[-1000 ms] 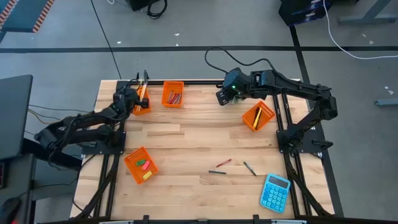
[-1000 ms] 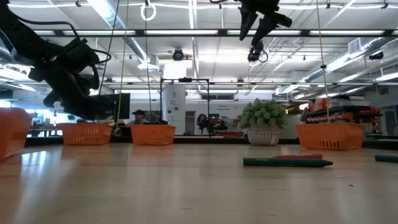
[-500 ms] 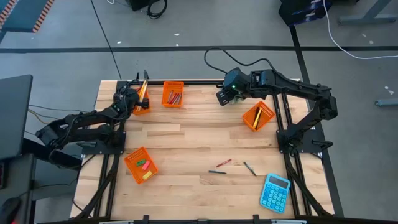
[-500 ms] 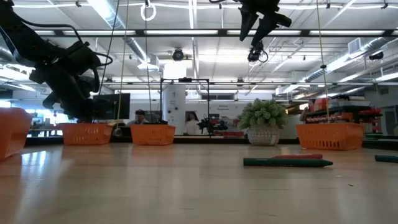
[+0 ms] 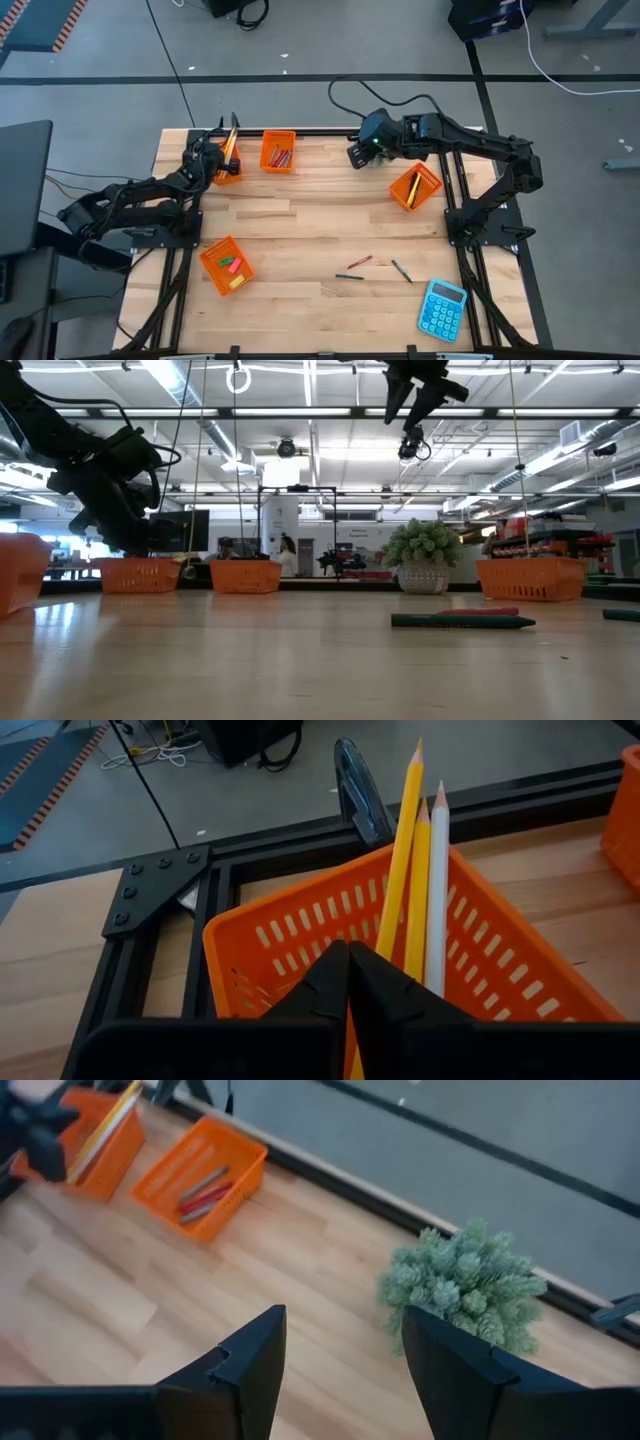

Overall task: Sort crayons/erasers/pens/pencils in bins
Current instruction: Move the yellow pencil from the middle bin to the top left bin

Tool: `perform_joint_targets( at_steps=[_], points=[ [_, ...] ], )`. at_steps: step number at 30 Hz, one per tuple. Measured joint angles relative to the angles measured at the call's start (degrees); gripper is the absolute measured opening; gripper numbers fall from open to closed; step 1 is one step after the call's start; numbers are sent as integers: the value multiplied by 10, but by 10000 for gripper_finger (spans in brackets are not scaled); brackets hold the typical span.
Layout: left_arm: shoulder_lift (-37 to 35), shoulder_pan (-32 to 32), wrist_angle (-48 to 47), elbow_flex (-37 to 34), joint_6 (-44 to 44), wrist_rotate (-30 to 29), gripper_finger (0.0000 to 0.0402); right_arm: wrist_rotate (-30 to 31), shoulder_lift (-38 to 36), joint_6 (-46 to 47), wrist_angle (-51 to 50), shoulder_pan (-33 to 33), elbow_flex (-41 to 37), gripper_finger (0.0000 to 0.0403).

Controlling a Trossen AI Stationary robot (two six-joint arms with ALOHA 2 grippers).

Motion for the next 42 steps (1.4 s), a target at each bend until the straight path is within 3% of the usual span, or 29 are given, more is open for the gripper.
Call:
perform_joint_targets(
  at_steps=[6,13,19,29,36,42],
  points=[
    [0,0,0,0,-4,0,14,61,0,-2,44,-11,0,206],
    [0,2,0,0,-72,5,6,75,3,-24,50,-41,0,206],
    [26,2,2,0,-74,5,28,81,6,-51,41,-47,-18,206],
    [104,2,16,3,-140,-5,49,68,5,-50,41,-47,-34,206],
    [77,0,11,2,-145,9,73,43,5,-84,41,-46,-34,206],
    [54,0,3,14,-134,34,107,-34,5,-105,41,-52,-34,206]
  ],
)
